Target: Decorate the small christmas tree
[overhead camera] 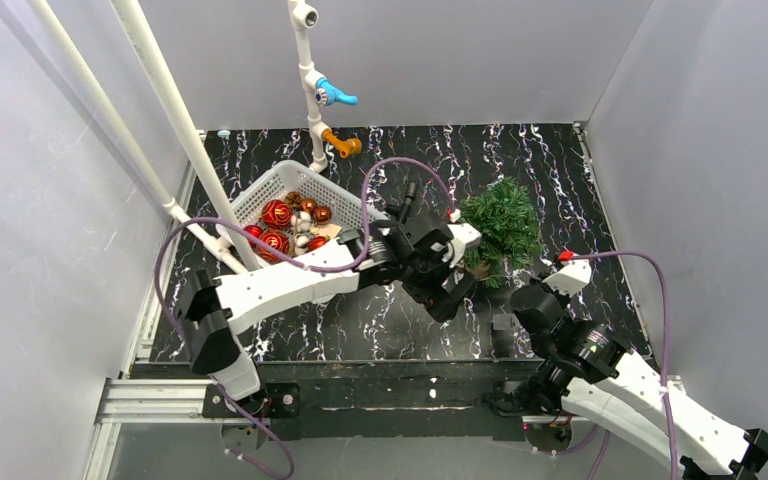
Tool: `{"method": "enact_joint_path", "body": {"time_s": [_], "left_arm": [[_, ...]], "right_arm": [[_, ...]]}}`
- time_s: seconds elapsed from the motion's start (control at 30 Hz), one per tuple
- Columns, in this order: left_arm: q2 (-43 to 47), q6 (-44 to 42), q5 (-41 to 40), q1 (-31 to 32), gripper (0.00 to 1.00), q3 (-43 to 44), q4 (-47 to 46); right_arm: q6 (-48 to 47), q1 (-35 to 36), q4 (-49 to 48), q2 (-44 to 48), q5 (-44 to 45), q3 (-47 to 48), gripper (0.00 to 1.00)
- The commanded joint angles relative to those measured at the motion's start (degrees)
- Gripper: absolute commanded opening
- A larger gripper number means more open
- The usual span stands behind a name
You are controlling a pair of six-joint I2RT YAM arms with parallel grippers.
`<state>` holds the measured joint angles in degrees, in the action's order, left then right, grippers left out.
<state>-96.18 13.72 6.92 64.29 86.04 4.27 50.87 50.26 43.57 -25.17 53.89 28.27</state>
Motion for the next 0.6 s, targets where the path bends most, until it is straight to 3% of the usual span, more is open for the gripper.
{"method": "enact_joint_path", "body": {"time_s": [0.0,0.33,0.43,0.57], "left_arm": [[8.1,2.7,-0.8,0.1,0.98,-1.7,9.2],[15.7,9.3,-1.1,0.1,0.98,-6.8,12.1],[19.6,8.7,1.3,0.1,0.98,-13.1,7.0],[26.3,9.8,4.0,0.2,0.98,-25.2,-7.1]], "right_arm": [[0.7,0.1,-1.6,-0.8,2.1,0.2,0.01],[0.4,0.0,-1.9,-0.3,2.0,-0.1,0.01],[0.5,0.0,-1.9,0.1,2.0,-0.2,0.01],[0.3,0.0,-2.1,0.1,2.0,-0.1,0.01]]}}
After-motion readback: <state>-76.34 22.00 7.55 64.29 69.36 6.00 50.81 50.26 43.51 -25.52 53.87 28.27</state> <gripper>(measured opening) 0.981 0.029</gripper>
